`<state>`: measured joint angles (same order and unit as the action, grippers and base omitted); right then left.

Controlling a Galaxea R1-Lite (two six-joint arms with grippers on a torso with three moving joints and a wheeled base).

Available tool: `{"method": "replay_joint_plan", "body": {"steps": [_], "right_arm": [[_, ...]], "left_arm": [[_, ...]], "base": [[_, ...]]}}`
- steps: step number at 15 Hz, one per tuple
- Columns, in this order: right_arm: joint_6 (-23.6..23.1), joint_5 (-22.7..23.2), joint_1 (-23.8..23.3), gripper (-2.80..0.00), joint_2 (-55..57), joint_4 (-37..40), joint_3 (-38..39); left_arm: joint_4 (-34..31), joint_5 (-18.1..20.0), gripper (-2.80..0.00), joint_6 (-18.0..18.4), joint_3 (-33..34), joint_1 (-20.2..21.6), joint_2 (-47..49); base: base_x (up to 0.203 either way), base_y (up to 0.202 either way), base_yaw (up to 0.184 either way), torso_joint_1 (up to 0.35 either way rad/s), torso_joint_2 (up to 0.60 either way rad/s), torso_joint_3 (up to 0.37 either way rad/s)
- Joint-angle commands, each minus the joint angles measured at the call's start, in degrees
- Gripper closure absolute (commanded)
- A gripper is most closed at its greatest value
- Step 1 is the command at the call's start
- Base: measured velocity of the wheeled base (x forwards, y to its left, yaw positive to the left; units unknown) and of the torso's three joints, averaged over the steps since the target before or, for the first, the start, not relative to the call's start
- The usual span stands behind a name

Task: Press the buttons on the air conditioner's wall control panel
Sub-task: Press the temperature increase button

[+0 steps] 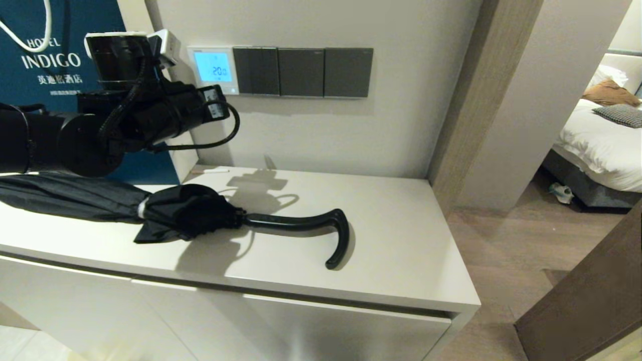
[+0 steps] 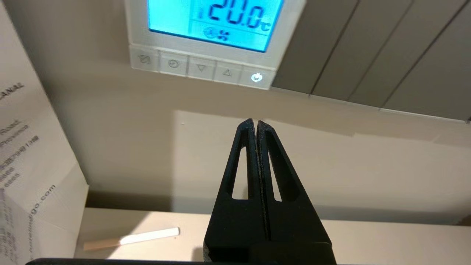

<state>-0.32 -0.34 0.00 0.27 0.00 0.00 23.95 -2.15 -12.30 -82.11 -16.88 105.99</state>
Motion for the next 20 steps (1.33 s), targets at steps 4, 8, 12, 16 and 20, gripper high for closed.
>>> {"method": "replay_joint_plan", "body": {"steps": [4, 8, 12, 16, 20], "right_arm": [[0.0, 0.0, 0.0, 0.0, 0.1, 0.0, 0.1], [0.0, 0.0, 0.0, 0.0, 0.1, 0.0, 0.1], [0.0, 0.0, 0.0, 0.0, 0.1, 0.0, 0.1], [0.0, 0.0, 0.0, 0.0, 0.1, 0.0, 0.1], [0.0, 0.0, 0.0, 0.0, 0.1, 0.0, 0.1]], "left_arm": [[0.1, 0.0, 0.0, 0.0, -2.4, 1.8, 2.9], [0.0, -0.1, 0.0, 0.0, -4.1, 1.8, 4.1], [0.0, 0.0, 0.0, 0.0, -4.3, 1.7, 4.1], [0.0, 0.0, 0.0, 0.0, -5.1, 1.7, 4.1], [0.0, -0.1, 0.0, 0.0, -5.6, 1.7, 4.6]], "base": [[0.0, 0.0, 0.0, 0.0, 0.0, 0.0], [0.0, 0.0, 0.0, 0.0, 0.0, 0.0], [0.0, 0.0, 0.0, 0.0, 0.0, 0.0], [0.0, 0.0, 0.0, 0.0, 0.0, 0.0], [0.0, 0.0, 0.0, 0.0, 0.0, 0.0]]}}
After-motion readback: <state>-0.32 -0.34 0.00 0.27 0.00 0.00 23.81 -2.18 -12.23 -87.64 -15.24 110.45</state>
